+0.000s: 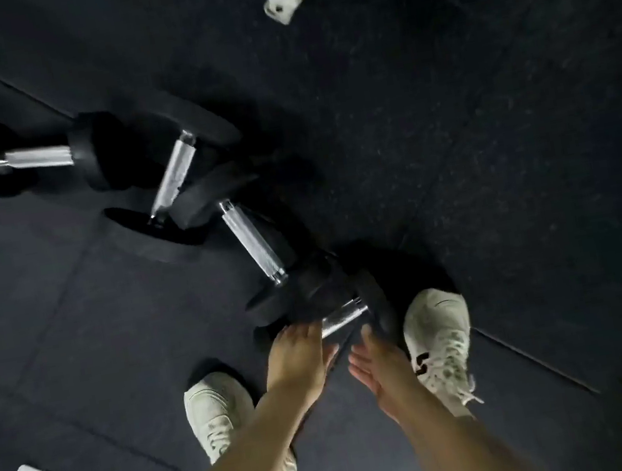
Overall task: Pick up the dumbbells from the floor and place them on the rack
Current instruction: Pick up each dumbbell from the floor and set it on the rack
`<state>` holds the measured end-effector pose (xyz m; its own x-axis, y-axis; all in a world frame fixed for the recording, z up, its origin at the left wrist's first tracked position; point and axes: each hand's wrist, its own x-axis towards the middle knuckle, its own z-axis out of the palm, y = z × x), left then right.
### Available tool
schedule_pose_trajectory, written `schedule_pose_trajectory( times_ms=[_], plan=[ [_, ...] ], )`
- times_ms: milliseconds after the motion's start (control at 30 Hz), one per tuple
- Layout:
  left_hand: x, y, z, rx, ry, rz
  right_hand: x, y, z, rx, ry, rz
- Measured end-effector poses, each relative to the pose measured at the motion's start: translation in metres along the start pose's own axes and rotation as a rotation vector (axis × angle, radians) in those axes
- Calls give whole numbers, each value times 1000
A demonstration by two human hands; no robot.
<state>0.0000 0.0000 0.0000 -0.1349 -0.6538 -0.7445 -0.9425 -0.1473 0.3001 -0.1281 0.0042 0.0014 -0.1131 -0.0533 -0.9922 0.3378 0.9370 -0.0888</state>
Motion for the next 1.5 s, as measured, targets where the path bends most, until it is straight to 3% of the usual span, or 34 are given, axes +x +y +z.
schedule_pose_trajectory(
  times_ms=[333,533,700,900,1067,1300,1500],
  plan=[
    [62,-23,35,30,-293,-41,75,16,23,62,-61,-150],
    [57,-23,28,-11,-290,-42,69,18,29,225,-5,-142],
    [23,-12,12,-178,-281,-21,30,9,25,188,45,-144],
    [-66,31,-63,-390,-281,-53,-86,-10,11,71,33,-229],
    [-162,82,-173,-405,-272,-15,-234,-47,0,-10,70,-279],
    [-291,162,-359,-479,-136,119,-471,-130,-3,5,59,-480],
    [-325,228,-484,-558,-55,187,-585,-221,-4,-1,52,-661]
  ],
)
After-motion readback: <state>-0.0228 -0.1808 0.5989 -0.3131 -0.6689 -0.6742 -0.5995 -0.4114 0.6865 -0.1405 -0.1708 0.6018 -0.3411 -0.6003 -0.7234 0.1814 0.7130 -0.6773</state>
